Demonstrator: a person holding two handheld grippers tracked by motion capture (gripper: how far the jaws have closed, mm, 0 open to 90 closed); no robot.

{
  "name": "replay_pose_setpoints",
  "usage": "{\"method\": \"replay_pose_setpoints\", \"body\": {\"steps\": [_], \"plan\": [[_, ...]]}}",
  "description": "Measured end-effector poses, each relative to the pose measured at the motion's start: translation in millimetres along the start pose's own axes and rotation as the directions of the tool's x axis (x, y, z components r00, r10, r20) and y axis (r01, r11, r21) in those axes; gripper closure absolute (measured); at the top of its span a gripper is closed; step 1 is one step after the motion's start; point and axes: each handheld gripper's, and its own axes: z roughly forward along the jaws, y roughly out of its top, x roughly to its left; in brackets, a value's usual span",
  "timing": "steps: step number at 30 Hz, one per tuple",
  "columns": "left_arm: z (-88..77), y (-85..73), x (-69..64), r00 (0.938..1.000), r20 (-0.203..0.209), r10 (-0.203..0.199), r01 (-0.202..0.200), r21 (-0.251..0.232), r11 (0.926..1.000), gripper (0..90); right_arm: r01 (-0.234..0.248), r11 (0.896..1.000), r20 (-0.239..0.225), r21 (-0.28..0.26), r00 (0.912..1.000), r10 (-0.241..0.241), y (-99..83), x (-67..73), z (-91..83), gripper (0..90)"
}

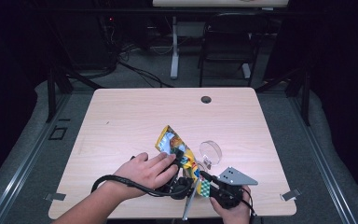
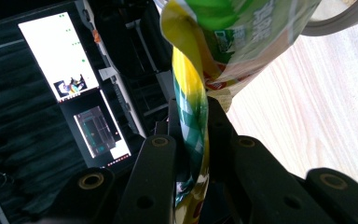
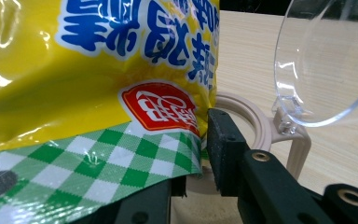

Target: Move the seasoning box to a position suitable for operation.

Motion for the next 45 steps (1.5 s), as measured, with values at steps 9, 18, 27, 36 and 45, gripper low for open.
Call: {"method": "replay_pose_setpoints", "body": {"steps": [9,18,27,36,45], "plan": [[-0.2,-2.1,0.9,0.9994,-0.020,0.028,-0.027,0.013,0.9995,84.8,-0.009,1.000,-0.012,-0.005,0.9999,0.008,1.4,0.7,5.2,78.2],[1.2,-5.3,0.0,0.9998,-0.014,0.012,-0.012,0.028,0.9996,84.9,-0.016,1.000,-0.019,-0.015,0.9997,0.015,2.5,1.0,10.3,78.2],[3.5,-4.2,1.1,0.9997,-0.019,0.013,-0.013,0.030,0.9995,84.9,-0.018,1.000,-0.013,-0.019,0.9998,0.018,3.5,-2.3,11.4,78.2],[4.8,-3.1,2.6,0.9997,-0.020,0.016,-0.015,0.031,0.9994,84.9,-0.021,1.000,-0.008,-0.022,0.9997,0.021,4.1,-5.2,11.6,78.3],[3.5,-5.2,1.9,0.9999,0.002,0.011,-0.012,0.037,0.9992,84.9,-0.022,0.999,-0.020,-0.024,0.9996,0.022,4.3,-4.0,14.0,78.5]]}}
